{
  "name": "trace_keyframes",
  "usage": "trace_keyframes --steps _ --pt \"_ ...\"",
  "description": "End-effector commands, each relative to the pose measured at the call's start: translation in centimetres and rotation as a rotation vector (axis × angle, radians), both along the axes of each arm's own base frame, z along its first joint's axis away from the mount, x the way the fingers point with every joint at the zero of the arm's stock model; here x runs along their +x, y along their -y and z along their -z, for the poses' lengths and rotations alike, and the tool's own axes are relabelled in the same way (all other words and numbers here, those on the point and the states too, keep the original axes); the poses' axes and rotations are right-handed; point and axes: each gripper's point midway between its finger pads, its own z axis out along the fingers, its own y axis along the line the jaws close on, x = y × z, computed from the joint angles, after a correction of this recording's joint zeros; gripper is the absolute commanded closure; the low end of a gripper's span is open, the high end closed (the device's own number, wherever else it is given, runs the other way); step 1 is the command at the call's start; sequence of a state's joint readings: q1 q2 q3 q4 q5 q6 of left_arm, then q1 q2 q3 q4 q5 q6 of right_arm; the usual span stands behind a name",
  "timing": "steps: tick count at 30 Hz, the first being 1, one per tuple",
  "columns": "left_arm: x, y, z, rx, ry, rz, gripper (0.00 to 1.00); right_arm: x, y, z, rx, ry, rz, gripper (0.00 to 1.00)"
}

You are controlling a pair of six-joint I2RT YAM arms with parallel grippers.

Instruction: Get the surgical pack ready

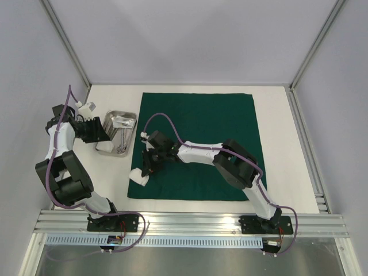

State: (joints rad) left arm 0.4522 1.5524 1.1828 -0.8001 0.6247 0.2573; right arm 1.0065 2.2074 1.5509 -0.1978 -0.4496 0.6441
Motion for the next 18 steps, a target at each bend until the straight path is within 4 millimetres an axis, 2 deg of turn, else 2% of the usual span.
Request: trace_keyframes --steps 1,2,8,14,17,18 --pt "0.1 0.5 -0.8 -0.006 0.034 0.030 0.51 0.4 0.7 -1.5 -0.021 0.048 0.013 0.76" --pt "0.1 0.5 -0.9 -0.007 0.034 0.027 0.51 0.5 0.7 -1.7 -0.020 0.056 0.014 0.70" --pt "0.1 0.4 -0.8 -0.005 0.030 0.028 0.51 1.0 1.9 -2.7 -0.060 0.111 0.031 0.61" --pt "0.0 0.5 -0.8 -0.006 0.026 0.026 0.51 0.9 1.8 -4.0 -0.041 0.128 0.016 0.56" --pt "0.0 0.5 -0.9 -0.008 0.028 0.025 0.51 1.3 1.6 -4.1 -0.048 0.143 0.021 0.53" --pt "0.0 0.5 -1.0 -0.007 0.028 0.022 0.51 1.2 1.7 -3.3 -0.064 0.136 0.013 0.52"
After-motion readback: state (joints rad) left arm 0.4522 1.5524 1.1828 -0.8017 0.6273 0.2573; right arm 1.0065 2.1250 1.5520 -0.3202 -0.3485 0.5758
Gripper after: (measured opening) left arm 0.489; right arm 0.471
